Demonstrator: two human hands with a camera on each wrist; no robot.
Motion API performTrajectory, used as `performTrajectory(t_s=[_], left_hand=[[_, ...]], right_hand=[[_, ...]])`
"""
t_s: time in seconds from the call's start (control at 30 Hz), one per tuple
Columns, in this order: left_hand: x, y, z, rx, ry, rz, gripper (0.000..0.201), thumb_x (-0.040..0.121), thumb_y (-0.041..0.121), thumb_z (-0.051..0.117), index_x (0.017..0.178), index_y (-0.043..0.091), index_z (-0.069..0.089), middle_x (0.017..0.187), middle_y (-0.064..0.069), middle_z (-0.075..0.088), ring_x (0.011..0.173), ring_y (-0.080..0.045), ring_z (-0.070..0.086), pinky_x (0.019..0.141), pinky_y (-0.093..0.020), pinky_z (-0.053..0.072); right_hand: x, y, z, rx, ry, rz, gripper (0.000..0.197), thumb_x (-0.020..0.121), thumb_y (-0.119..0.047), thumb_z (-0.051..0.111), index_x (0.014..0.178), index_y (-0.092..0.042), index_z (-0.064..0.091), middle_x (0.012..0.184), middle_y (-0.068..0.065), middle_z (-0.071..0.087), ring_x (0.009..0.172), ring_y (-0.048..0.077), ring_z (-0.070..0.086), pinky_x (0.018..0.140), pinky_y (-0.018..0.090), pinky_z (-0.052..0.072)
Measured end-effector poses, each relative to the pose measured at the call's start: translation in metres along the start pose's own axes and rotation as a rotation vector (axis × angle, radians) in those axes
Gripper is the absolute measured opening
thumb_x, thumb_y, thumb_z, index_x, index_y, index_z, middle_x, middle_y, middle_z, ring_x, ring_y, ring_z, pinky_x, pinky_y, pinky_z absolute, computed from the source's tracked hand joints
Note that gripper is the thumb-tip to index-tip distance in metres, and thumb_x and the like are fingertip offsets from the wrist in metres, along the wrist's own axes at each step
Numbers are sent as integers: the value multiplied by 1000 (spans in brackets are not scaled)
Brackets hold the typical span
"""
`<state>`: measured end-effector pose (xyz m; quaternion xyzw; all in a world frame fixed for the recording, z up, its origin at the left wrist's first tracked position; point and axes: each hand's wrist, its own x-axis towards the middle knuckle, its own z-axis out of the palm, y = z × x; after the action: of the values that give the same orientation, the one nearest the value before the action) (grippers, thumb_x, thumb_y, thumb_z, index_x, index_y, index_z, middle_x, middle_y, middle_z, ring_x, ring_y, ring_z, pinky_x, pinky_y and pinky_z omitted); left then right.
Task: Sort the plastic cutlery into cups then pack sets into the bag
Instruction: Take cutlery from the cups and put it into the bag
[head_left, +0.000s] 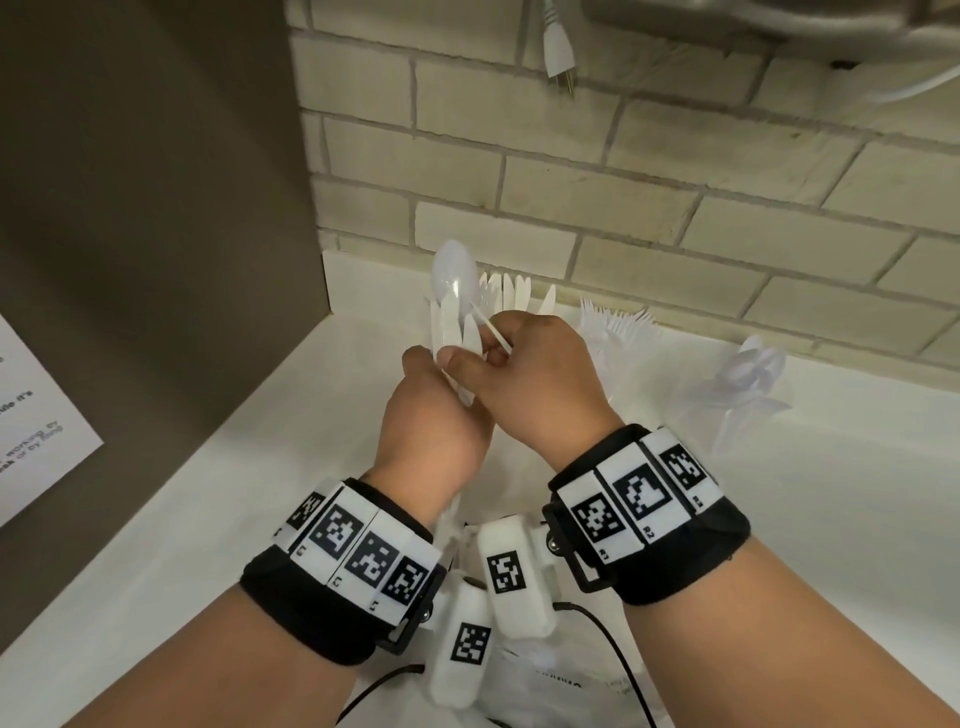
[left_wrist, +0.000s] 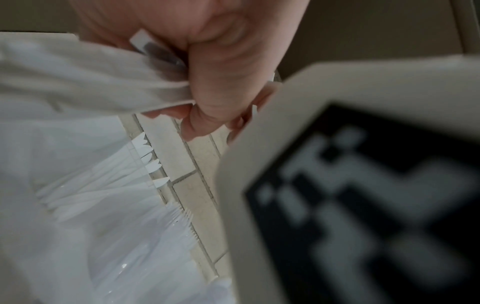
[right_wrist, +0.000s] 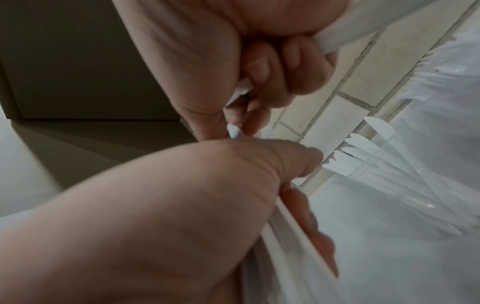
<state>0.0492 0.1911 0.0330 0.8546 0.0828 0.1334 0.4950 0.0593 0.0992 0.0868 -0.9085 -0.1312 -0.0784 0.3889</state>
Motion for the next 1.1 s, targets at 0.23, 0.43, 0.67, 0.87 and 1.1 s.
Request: performTrajectory(t_s=[0.23, 0.43, 0.67, 0.87, 1.1], left_hand=[[-2, -2, -2, -368, -197, -15, 50, 71, 18, 67, 116, 12, 48, 86, -3, 63, 66, -12, 60, 48, -25, 45], [-2, -9, -9, -652, -356, 76, 50, 66, -13, 62, 106, 16, 51, 77, 2, 63, 58, -11, 58, 42, -26, 44], [-3, -16, -14, -919, -531, 2, 47, 63, 16, 69, 104, 2, 51, 62, -1, 54, 52, -13, 48, 49, -28, 44], [-4, -8, -5, -966, -394, -125, 56, 83, 52, 45, 107, 2, 59, 64, -5, 62, 55, -17, 58, 51, -27, 49], [2, -13, -9, -880, -343, -148, 18, 88, 28, 60, 83, 14, 50, 51, 6, 39, 37, -8, 28, 37, -18, 28]], right_hand=[[4, 1, -2, 101, -119, -21, 31, 91, -34, 60, 68, -17, 48, 62, -4, 49, 57, 12, 49, 54, 23, 36], [-1, -1, -4, 90, -189, -94, 26, 98, -31, 48, 104, -7, 57, 94, 9, 65, 84, 21, 61, 74, 31, 47], [1, 11, -6, 287, -166, 49, 26, 98, -33, 45, 104, -9, 52, 74, 4, 57, 65, 19, 54, 65, 36, 45], [-2, 16, 3, 382, -156, 88, 27, 93, -38, 43, 106, -16, 54, 87, 9, 67, 73, 24, 65, 67, 38, 50], [-1, 17, -15, 658, 57, 231, 12, 99, -17, 40, 105, -9, 47, 86, 11, 62, 60, 26, 68, 60, 45, 60]])
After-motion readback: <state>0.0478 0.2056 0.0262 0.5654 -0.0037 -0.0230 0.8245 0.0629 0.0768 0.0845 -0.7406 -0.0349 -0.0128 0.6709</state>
